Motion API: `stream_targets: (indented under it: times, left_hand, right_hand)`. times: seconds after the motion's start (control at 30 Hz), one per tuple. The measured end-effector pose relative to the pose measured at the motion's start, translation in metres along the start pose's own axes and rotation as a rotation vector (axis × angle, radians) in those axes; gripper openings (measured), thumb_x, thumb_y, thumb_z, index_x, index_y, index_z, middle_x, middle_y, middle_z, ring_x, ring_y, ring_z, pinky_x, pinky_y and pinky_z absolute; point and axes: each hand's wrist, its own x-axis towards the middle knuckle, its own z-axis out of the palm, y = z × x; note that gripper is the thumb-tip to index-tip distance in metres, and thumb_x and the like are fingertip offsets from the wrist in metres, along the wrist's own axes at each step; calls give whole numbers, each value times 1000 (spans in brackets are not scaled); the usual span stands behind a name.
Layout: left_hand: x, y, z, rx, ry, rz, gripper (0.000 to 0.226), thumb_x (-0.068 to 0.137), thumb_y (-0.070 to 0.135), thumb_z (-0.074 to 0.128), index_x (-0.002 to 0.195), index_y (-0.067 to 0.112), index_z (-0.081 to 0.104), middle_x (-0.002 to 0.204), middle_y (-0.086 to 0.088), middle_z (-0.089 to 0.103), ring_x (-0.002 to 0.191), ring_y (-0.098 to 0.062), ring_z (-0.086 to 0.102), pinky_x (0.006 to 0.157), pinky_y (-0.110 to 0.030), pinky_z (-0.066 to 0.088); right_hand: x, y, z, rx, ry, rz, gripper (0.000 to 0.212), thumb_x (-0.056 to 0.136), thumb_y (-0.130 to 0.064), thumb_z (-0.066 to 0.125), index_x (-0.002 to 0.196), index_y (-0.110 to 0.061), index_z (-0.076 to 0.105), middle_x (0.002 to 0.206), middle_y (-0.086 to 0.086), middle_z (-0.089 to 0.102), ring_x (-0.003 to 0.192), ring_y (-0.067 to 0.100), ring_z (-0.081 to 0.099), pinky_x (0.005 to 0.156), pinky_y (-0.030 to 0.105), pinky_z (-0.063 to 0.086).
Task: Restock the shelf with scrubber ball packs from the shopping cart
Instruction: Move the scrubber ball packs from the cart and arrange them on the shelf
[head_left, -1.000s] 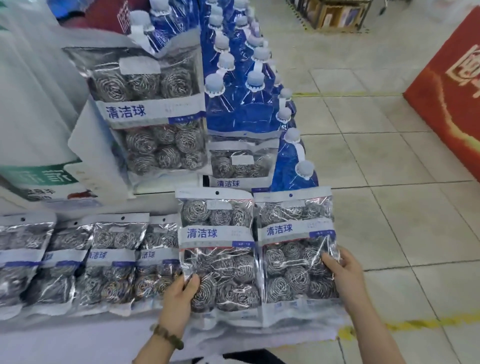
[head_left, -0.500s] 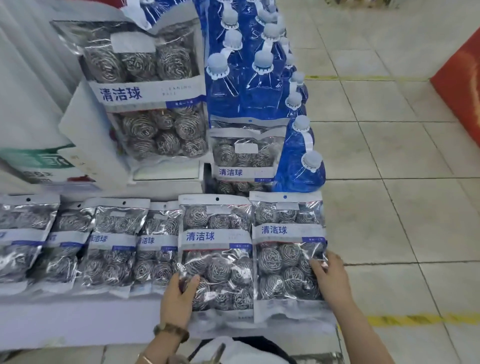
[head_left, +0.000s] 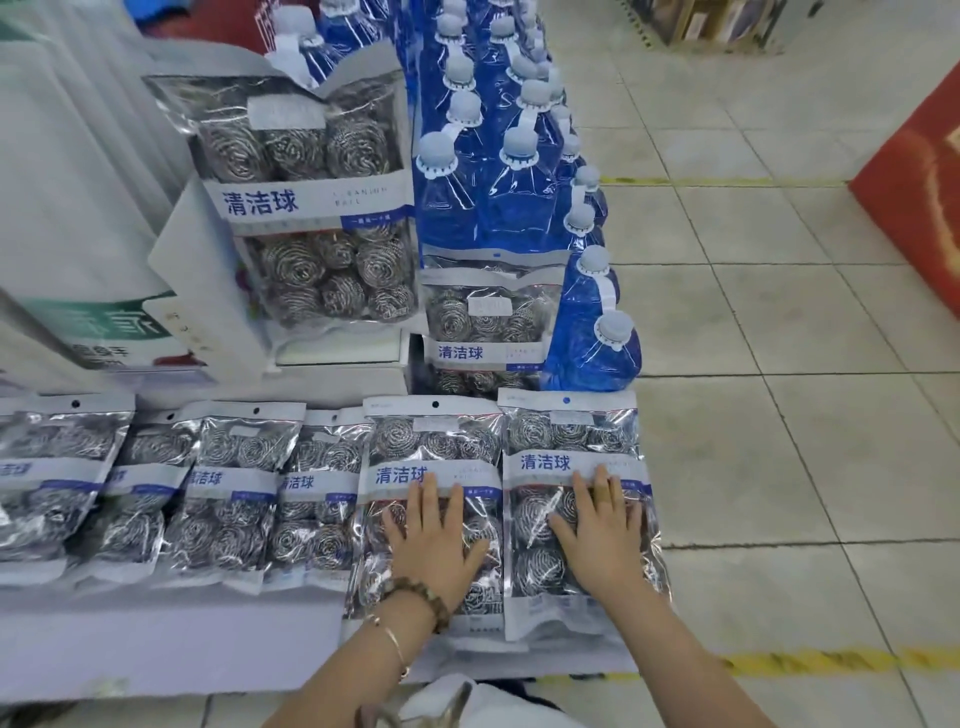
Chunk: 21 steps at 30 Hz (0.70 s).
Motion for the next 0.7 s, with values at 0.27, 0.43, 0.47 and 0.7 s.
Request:
stream_targets:
  times: [0.27,0.43,0.47,0.7]
  left_hand:
    - [7,2,16,82,12,-11,80,68,65,-12,134,23,-26,141,-13,-36,128,-29,-31,106,-62,-10]
    - [13,5,16,131,-22,-9,82,64,63,-18,133,21,-31,141,-14,-38,128,-31,-33,104,-63,-12]
    - [14,6,17,139,-28,-11,81,64,63,-18,133,21,-31,141,-14,-38,129,-32,-33,104,-63,-12]
    - [13,6,15,144,-47,-7,86,62,66,-25,133,19,-29,140,-14,-38,129,-30,-33,104,-63,-13]
  right_hand:
    - [-6,-5,14,-141,-51,-21,83,84,-74,-7,146,-26,20,154,16,17,139,39,21,111,54,6]
    - [1,-9,19,-158,-87,-58,70,93,-64,13,137,-20,45,143,21,40,128,38,38,107,54,5]
    - [1,-10,16,-160,-102,-47,74,92,-66,6,141,-21,39,147,22,31,132,38,29,107,56,2]
    - [3,-3,22,-163,-105,-72,102,48,-74,-43,138,-29,-28,144,9,-37,131,27,-34,109,55,-15]
